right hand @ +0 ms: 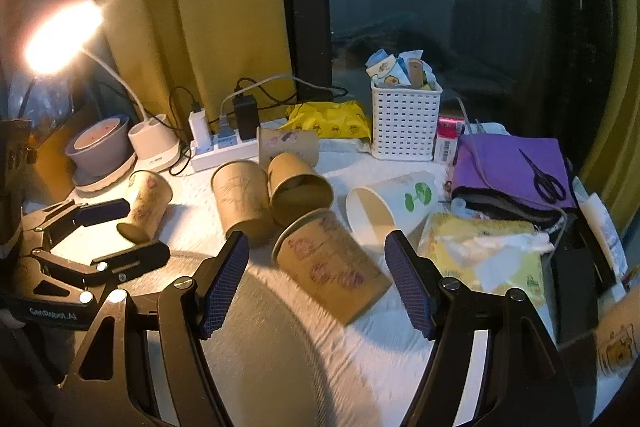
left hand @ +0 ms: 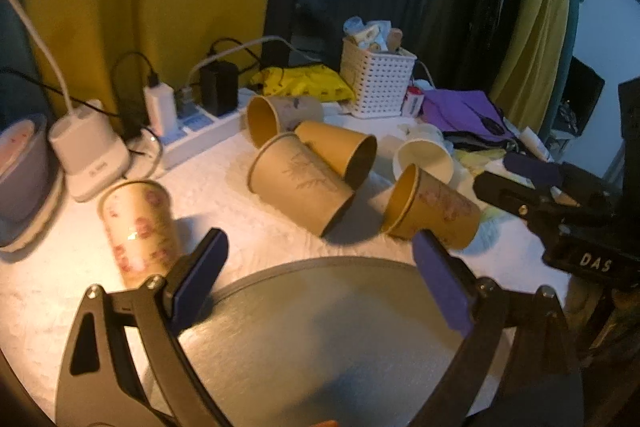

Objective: Flip cup upright
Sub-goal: 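Move the left gripper toward the tipped-over plain brown paper cup, then close the left gripper on the brown paper cup's body, then lift the brown cup with the left gripper and carry it toward the right gripper, then grasp the brown cup with the right gripper while the left gripper releases it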

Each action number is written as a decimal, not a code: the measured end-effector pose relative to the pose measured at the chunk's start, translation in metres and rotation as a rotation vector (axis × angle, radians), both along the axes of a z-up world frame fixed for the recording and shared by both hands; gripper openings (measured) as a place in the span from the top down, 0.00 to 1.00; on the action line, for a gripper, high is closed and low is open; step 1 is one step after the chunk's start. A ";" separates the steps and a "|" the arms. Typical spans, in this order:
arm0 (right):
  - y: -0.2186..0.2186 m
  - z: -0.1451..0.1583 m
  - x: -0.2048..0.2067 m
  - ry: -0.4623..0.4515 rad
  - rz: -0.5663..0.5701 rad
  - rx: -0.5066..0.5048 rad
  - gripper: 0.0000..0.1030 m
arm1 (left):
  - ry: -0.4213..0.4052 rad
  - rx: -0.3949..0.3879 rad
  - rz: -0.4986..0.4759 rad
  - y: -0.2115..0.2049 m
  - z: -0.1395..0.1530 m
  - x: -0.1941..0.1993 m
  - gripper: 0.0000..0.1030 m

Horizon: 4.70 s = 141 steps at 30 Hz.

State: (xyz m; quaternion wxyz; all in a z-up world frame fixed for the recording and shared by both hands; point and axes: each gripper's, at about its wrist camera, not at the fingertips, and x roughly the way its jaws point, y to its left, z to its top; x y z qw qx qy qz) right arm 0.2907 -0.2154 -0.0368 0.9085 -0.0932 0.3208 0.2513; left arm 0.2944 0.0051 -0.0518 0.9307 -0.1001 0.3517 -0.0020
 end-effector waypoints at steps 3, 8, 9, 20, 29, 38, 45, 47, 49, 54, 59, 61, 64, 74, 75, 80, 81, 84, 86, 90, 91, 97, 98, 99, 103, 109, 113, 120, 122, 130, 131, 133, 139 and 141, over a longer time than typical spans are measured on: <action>0.000 -0.002 0.015 0.004 0.005 0.003 0.29 | 0.033 -0.057 0.013 0.004 -0.006 0.017 0.08; 0.000 0.001 0.030 -0.012 0.022 0.010 0.29 | 0.074 -0.092 0.069 0.009 -0.016 0.039 0.08; -0.001 0.001 0.033 -0.017 0.024 0.015 0.29 | 0.081 -0.096 0.076 0.010 -0.018 0.042 0.08; -0.006 -0.013 0.066 0.018 0.031 0.029 0.29 | 0.137 -0.120 0.172 0.019 -0.041 0.087 0.08; -0.011 -0.015 0.071 0.025 0.024 0.062 0.29 | 0.211 -0.143 0.157 0.022 -0.061 0.104 0.09; -0.007 -0.018 0.069 0.046 0.032 0.050 0.29 | 0.196 -0.170 0.145 0.026 -0.065 0.106 0.37; -0.008 -0.008 0.057 0.041 0.012 0.051 0.29 | 0.170 -0.176 0.107 0.024 -0.054 0.089 0.38; -0.007 -0.004 0.051 0.035 0.014 0.051 0.29 | 0.156 -0.179 0.101 0.025 -0.049 0.081 0.38; -0.006 -0.001 0.046 0.031 0.014 0.052 0.29 | 0.132 -0.172 0.093 0.024 -0.042 0.070 0.38; -0.004 0.009 0.027 0.022 0.013 0.052 0.29 | 0.079 -0.137 0.063 0.019 -0.024 0.039 0.38; -0.004 0.019 0.005 0.012 0.008 0.058 0.29 | 0.039 -0.100 0.028 0.012 -0.010 0.008 0.38; -0.004 0.022 -0.002 0.011 0.006 0.061 0.29 | 0.025 -0.083 0.014 0.008 -0.005 -0.005 0.38; -0.005 0.026 -0.016 0.012 0.005 0.069 0.29 | 0.000 -0.069 -0.011 0.003 0.001 -0.024 0.38; -0.011 0.035 -0.069 0.030 0.004 0.105 0.29 | -0.030 -0.070 -0.105 -0.020 0.003 -0.090 0.38; -0.012 0.036 -0.075 0.030 0.001 0.104 0.29 | -0.028 -0.072 -0.109 -0.021 0.002 -0.094 0.38; -0.016 0.035 -0.098 0.042 -0.016 0.109 0.29 | -0.046 -0.046 -0.128 -0.030 -0.003 -0.126 0.38; -0.016 0.034 -0.101 0.046 -0.017 0.109 0.29 | -0.047 -0.040 -0.128 -0.031 -0.004 -0.130 0.38; -0.016 0.030 -0.113 0.064 -0.016 0.106 0.29 | -0.025 -0.043 -0.129 -0.032 -0.011 -0.144 0.38; -0.016 0.027 -0.121 0.075 -0.016 0.099 0.29 | -0.014 -0.045 -0.126 -0.031 -0.015 -0.152 0.38; -0.018 0.022 -0.134 0.104 -0.021 0.105 0.29 | -0.012 -0.025 -0.120 -0.033 -0.022 -0.169 0.38; -0.018 0.020 -0.138 0.114 -0.017 0.109 0.29 | -0.018 -0.021 -0.121 -0.033 -0.022 -0.173 0.38; -0.019 0.020 -0.159 0.143 0.009 0.140 0.29 | -0.071 0.030 -0.149 -0.045 -0.026 -0.197 0.38; -0.018 0.021 -0.163 0.148 0.016 0.148 0.29 | -0.075 0.030 -0.161 -0.048 -0.027 -0.201 0.38; -0.018 0.021 -0.168 0.157 0.027 0.163 0.29 | -0.078 0.026 -0.169 -0.050 -0.027 -0.203 0.38; -0.017 0.020 -0.182 0.215 0.080 0.236 0.29 | -0.100 0.027 -0.205 -0.063 -0.029 -0.218 0.38; -0.011 0.014 -0.197 0.283 0.122 0.302 0.29 | -0.137 0.069 -0.234 -0.076 -0.030 -0.237 0.38; -0.007 0.014 -0.205 0.311 0.149 0.317 0.29 | -0.157 0.068 -0.250 -0.079 -0.027 -0.246 0.38; 0.001 0.012 -0.211 0.350 0.188 0.338 0.29 | -0.227 0.088 -0.292 -0.086 -0.018 -0.263 0.38; 0.003 0.010 -0.210 0.369 0.195 0.348 0.29 | -0.248 0.103 -0.299 -0.088 -0.017 -0.267 0.38; 0.007 0.004 -0.202 0.436 0.203 0.382 0.29 | -0.270 0.091 -0.321 -0.087 -0.016 -0.268 0.38; 0.007 0.004 -0.201 0.439 0.203 0.382 0.29 | -0.271 0.088 -0.323 -0.087 -0.016 -0.268 0.38; 0.008 0.003 -0.200 0.438 0.206 0.383 0.29 | -0.274 0.080 -0.334 -0.087 -0.016 -0.268 0.38; 0.015 0.001 -0.196 0.436 0.212 0.353 0.31 | -0.259 0.057 -0.333 -0.083 -0.019 -0.265 0.37; 0.018 0.000 -0.194 0.437 0.213 0.346 0.31 | -0.244 0.040 -0.329 -0.079 -0.020 -0.262 0.37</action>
